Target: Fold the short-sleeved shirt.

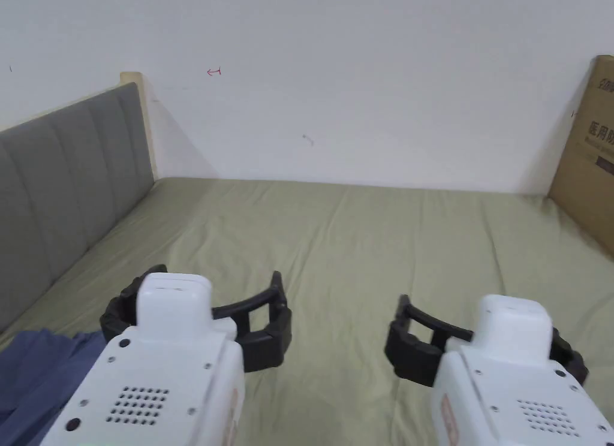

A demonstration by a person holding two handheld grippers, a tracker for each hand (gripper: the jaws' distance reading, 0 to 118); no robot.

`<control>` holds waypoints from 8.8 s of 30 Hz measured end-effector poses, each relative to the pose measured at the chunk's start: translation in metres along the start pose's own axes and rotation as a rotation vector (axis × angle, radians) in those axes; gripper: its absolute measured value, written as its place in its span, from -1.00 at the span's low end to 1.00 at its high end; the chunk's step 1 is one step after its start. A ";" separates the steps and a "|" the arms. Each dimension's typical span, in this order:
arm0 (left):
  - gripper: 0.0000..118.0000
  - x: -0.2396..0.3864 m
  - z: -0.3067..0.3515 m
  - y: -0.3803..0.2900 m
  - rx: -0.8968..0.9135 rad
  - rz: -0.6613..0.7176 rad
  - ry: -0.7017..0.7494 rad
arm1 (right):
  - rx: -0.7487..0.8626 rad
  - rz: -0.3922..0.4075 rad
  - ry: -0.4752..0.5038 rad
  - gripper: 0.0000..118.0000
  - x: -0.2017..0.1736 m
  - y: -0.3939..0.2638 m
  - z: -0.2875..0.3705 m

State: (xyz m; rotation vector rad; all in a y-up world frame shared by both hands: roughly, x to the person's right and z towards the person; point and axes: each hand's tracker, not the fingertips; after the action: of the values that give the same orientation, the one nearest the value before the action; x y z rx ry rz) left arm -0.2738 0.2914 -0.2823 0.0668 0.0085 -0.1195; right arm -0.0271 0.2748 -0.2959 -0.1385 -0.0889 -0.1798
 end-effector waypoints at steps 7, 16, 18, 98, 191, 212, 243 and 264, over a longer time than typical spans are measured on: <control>0.96 -0.017 -0.002 -0.005 -0.110 0.200 -0.057 | 0.010 0.156 -0.108 1.00 0.008 0.002 0.006; -0.88 -0.018 0.004 0.006 -0.074 0.137 -0.036 | 0.002 0.208 -0.045 -0.37 -0.003 0.012 0.013; -0.99 -0.016 0.006 0.008 -0.079 0.116 -0.049 | 0.007 0.217 -0.078 -0.78 -0.002 0.011 0.011; -0.94 -0.032 -0.220 -0.090 -0.769 0.454 -0.133 | -0.416 -0.002 -0.029 -1.00 0.042 -0.036 -0.095; -0.92 -0.036 -0.266 -0.063 -0.875 0.237 -0.070 | -0.886 -0.143 -0.046 -0.96 0.234 0.052 -0.338; -0.92 -0.104 -0.407 0.235 -0.493 0.150 0.024 | -0.375 -0.158 -0.042 -0.96 0.138 0.392 -0.329; -0.92 -0.029 -0.491 -0.196 -1.031 0.046 0.063 | -0.973 -0.149 -0.251 -0.96 0.201 0.002 -0.528; -0.91 -0.086 -0.177 -0.125 -0.838 0.029 -0.070 | -0.895 -0.218 -0.113 -0.96 0.234 -0.015 -0.199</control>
State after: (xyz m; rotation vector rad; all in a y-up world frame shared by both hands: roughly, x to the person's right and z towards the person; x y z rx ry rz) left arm -0.3750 0.1898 -0.4660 -0.7737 -0.0126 -0.0816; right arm 0.2148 0.1908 -0.4664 -1.0345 -0.1310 -0.4218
